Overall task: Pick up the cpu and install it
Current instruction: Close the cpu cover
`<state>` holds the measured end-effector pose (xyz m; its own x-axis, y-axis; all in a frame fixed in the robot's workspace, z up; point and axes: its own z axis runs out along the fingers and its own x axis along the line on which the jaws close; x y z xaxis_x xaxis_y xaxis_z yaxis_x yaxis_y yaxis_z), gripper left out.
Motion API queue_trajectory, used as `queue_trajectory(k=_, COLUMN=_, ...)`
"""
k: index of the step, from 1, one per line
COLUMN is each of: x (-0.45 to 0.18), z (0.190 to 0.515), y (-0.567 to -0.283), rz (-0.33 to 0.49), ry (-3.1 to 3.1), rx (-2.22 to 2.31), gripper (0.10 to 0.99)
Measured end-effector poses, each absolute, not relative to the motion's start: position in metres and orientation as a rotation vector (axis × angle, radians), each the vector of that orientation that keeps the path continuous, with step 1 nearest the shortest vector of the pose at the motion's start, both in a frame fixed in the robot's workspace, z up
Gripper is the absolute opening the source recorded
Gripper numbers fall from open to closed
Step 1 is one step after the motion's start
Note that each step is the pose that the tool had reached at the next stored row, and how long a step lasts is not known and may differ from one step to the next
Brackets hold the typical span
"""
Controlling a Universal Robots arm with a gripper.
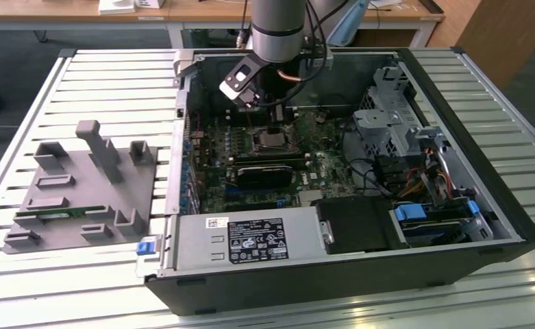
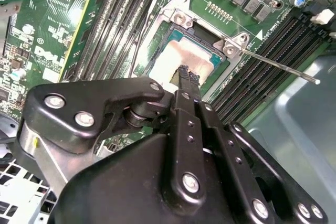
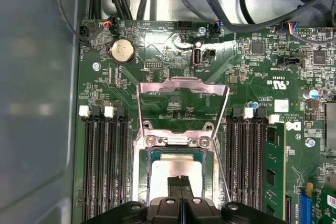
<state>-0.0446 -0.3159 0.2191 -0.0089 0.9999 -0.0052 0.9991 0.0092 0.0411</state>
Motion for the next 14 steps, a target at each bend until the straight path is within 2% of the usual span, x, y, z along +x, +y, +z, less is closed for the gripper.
queue_trajectory(k=14, x=-0.0446, z=0.2252, y=-0.3159, rz=0.04, ry=2.208, rx=2.188, gripper=0.106)
